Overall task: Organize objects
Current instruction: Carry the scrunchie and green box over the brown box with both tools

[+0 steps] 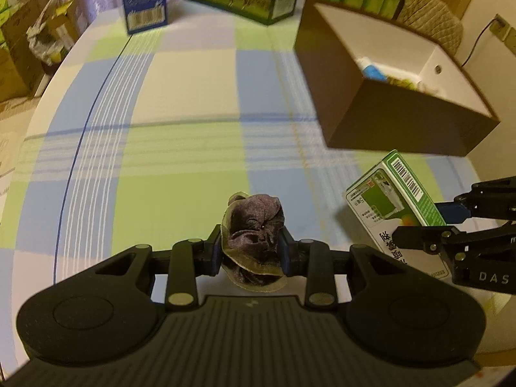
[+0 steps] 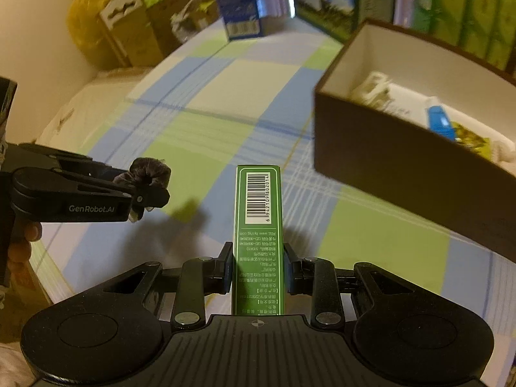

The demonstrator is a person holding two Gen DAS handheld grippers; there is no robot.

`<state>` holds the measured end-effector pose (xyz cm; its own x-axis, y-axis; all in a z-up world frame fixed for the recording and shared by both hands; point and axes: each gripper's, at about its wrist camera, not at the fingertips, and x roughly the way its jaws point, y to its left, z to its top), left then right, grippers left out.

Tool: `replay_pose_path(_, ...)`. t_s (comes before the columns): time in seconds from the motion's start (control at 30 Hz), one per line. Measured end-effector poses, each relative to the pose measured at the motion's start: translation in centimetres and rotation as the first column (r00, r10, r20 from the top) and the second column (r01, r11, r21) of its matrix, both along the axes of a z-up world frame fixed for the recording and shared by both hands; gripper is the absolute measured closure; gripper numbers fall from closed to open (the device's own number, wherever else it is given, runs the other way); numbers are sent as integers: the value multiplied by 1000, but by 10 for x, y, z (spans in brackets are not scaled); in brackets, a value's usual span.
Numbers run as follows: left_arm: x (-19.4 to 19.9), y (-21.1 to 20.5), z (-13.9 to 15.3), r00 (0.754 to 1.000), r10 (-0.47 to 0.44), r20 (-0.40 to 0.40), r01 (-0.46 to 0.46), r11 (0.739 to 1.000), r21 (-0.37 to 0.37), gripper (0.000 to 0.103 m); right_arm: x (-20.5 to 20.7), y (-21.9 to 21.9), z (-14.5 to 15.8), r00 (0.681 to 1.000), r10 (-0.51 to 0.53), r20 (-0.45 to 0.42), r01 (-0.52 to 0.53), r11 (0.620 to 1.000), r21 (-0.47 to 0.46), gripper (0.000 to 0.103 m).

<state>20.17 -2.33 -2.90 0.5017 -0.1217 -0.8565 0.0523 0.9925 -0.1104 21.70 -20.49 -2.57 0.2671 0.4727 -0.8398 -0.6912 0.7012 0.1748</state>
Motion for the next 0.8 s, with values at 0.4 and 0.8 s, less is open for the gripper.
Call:
replay_pose_path(0.4,22,-48,34,992,-91,86,94,995,-30,74,17,-51,44,989,-141,46,136,985,103,76)
replay_pose_path(0.8,53,-98,59,976,-158,150,166,985,-42,74,49,-104,74,966,-237,99,219,962,162,76)
